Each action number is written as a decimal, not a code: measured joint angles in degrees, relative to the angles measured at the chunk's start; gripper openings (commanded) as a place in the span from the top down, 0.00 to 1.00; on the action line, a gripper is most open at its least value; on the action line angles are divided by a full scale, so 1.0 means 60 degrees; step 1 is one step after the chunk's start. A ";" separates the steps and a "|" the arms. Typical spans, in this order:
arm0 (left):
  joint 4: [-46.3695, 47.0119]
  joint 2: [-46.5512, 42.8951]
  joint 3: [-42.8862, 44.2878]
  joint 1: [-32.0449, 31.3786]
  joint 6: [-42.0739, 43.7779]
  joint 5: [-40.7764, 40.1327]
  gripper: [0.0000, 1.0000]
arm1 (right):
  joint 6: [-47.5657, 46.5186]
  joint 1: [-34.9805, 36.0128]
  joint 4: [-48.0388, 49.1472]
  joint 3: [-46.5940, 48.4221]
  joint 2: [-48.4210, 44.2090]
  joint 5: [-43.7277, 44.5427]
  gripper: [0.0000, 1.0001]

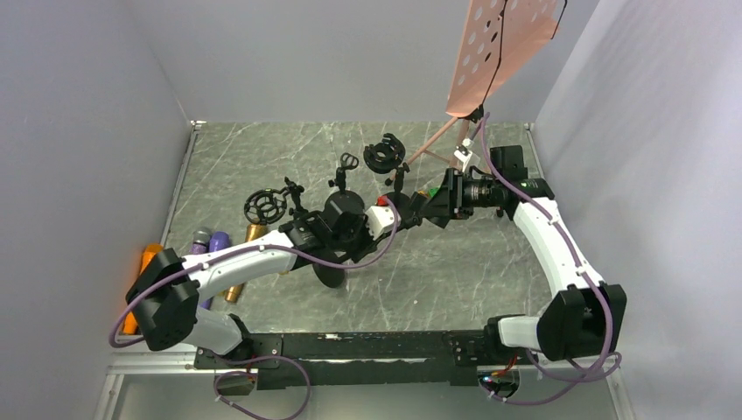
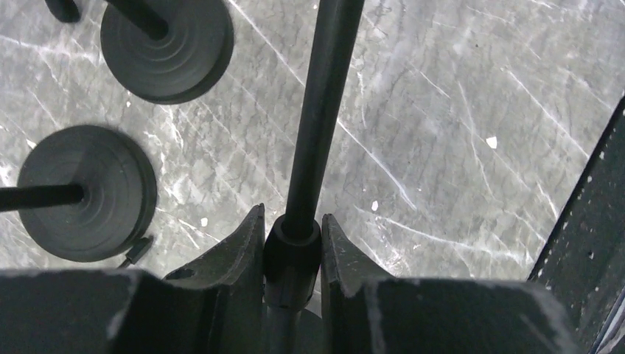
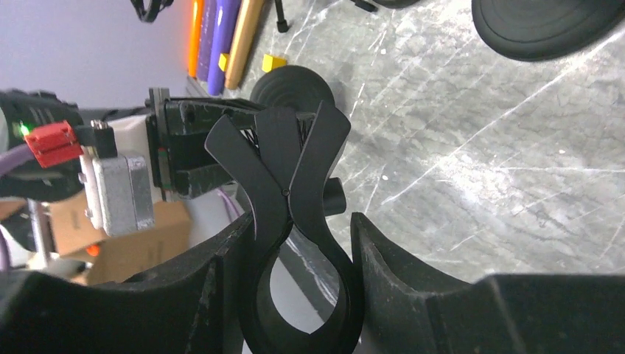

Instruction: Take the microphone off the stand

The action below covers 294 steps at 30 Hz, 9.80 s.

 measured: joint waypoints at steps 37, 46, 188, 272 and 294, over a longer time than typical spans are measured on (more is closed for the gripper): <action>-0.2098 0.2157 0.1548 0.2503 0.3417 0.8856 1.00 | -0.4983 0.0656 0.0448 -0.1257 -0.2914 -0.0652 1.00; 0.0233 -0.0579 -0.0055 0.0062 0.2011 0.0382 1.00 | -0.1523 0.0189 0.0346 -0.0171 -0.1089 -0.0022 1.00; -0.0102 -0.0761 0.1730 0.1060 -0.0907 0.2350 0.01 | -0.3544 0.2452 -0.2415 0.4448 -0.0546 0.4022 1.00; -0.1373 -0.2506 0.0918 0.5042 -0.0885 0.6553 0.01 | -0.3417 0.2681 0.0171 0.1829 -0.0820 0.4178 0.01; -0.4393 -0.2317 0.4510 0.5839 0.1271 0.0903 0.01 | -0.2663 0.2353 -0.2466 0.3330 -0.1249 0.9843 0.00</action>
